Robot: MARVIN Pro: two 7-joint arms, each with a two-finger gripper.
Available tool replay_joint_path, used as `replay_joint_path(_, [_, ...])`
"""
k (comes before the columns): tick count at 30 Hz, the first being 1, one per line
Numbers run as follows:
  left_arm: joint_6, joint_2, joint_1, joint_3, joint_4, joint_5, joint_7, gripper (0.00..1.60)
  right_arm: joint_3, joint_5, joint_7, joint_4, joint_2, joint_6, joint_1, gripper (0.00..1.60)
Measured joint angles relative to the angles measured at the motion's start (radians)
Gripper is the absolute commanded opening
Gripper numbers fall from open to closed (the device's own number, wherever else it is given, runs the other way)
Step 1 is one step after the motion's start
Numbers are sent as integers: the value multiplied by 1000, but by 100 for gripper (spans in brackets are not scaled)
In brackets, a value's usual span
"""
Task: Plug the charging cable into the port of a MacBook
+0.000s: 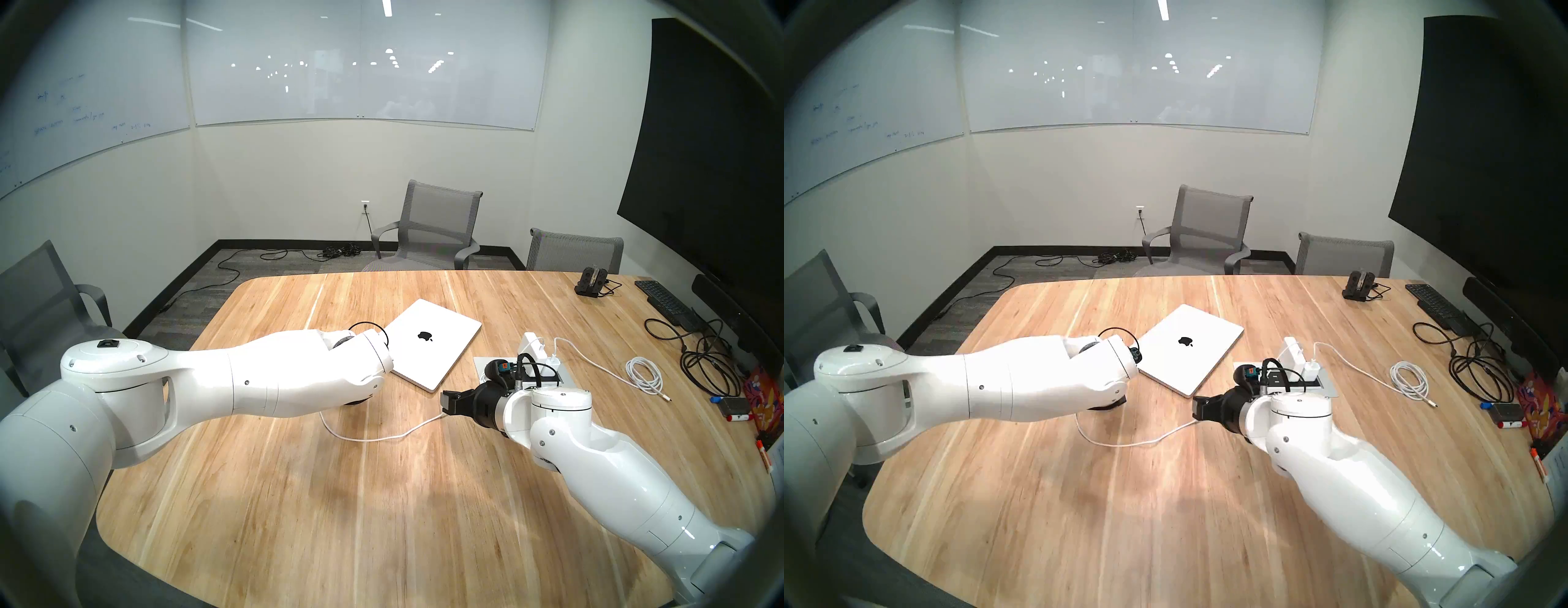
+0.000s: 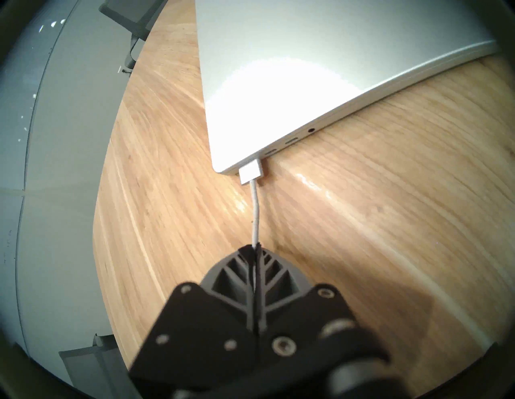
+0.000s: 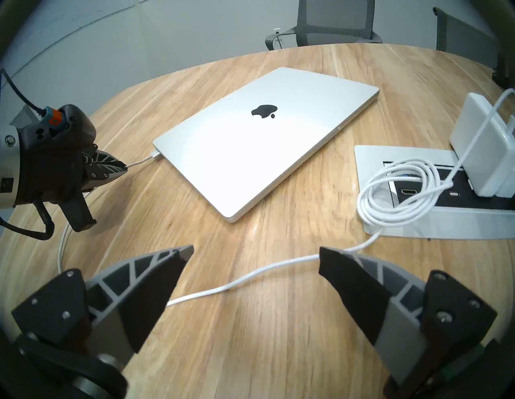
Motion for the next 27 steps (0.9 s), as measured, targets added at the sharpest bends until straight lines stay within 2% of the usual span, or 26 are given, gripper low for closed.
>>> replay_joint_path(27, [0,4,-10,8,-21,-21,8,0,0,0,0,0,0,0,0,160])
